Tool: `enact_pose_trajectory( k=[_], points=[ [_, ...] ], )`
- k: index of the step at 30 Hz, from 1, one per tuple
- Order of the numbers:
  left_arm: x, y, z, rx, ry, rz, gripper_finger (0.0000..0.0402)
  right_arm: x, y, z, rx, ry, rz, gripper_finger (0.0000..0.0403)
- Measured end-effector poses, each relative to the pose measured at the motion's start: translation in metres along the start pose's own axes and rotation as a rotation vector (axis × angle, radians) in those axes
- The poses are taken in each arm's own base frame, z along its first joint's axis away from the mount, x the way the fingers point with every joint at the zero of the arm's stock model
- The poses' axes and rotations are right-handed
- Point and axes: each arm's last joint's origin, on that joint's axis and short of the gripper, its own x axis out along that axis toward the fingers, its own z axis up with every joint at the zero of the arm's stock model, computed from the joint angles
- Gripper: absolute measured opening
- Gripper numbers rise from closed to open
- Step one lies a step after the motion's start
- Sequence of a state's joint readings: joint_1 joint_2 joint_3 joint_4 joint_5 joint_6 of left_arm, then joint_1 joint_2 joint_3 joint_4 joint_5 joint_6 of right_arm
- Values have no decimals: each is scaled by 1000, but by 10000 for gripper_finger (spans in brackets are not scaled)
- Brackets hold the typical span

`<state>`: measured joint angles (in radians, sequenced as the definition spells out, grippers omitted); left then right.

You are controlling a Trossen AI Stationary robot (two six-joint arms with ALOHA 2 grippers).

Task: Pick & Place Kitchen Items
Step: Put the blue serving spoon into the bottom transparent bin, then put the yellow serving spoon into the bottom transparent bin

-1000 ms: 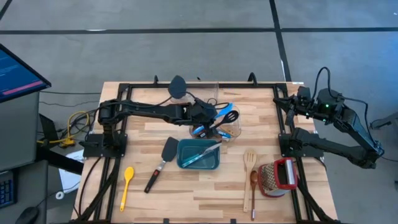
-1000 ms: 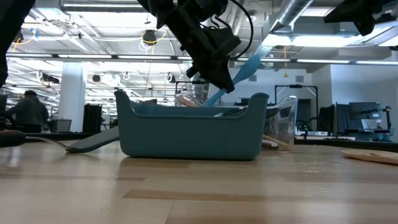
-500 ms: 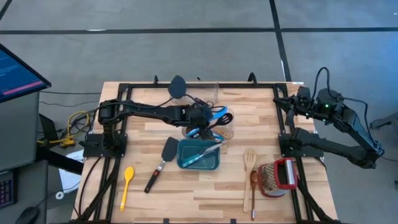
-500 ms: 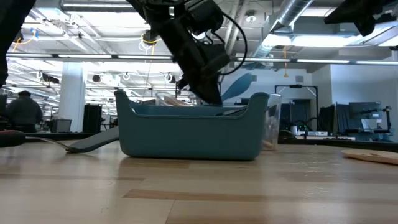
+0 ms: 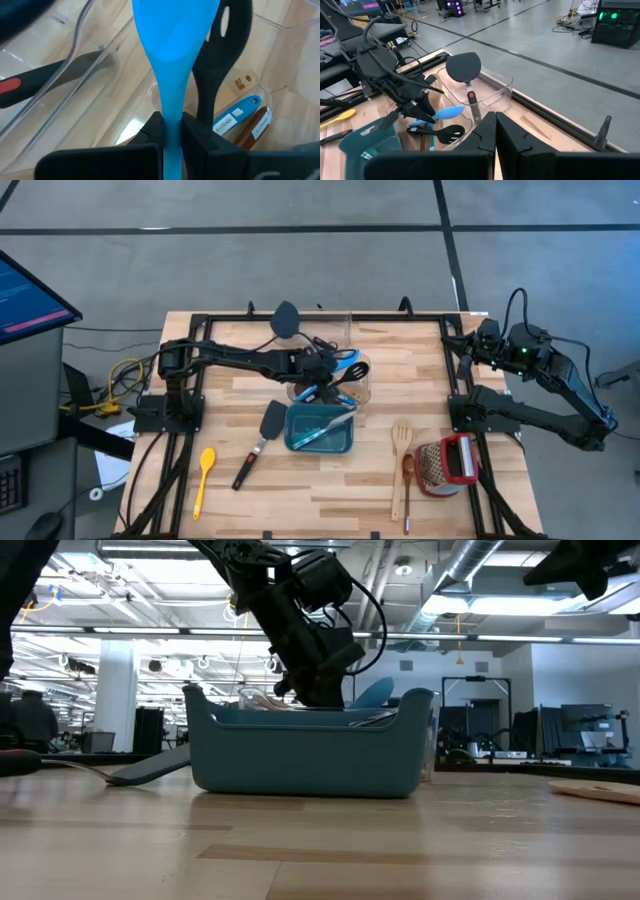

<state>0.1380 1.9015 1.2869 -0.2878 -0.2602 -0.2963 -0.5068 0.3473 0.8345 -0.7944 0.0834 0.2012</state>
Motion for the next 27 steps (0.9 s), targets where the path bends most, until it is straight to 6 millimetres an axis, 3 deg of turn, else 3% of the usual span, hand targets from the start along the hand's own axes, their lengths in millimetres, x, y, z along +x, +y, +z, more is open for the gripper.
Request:
enact_pose_trajectory(
  k=[18, 27],
  points=[
    [1, 1, 8, -26, -72, -17, 107, 0, 0, -2, -2, 16, -3, 0],
    [-1, -1, 22, -66, -212, -53, 114, 0, 0, -1, -2, 13, -2, 0]
  ],
)
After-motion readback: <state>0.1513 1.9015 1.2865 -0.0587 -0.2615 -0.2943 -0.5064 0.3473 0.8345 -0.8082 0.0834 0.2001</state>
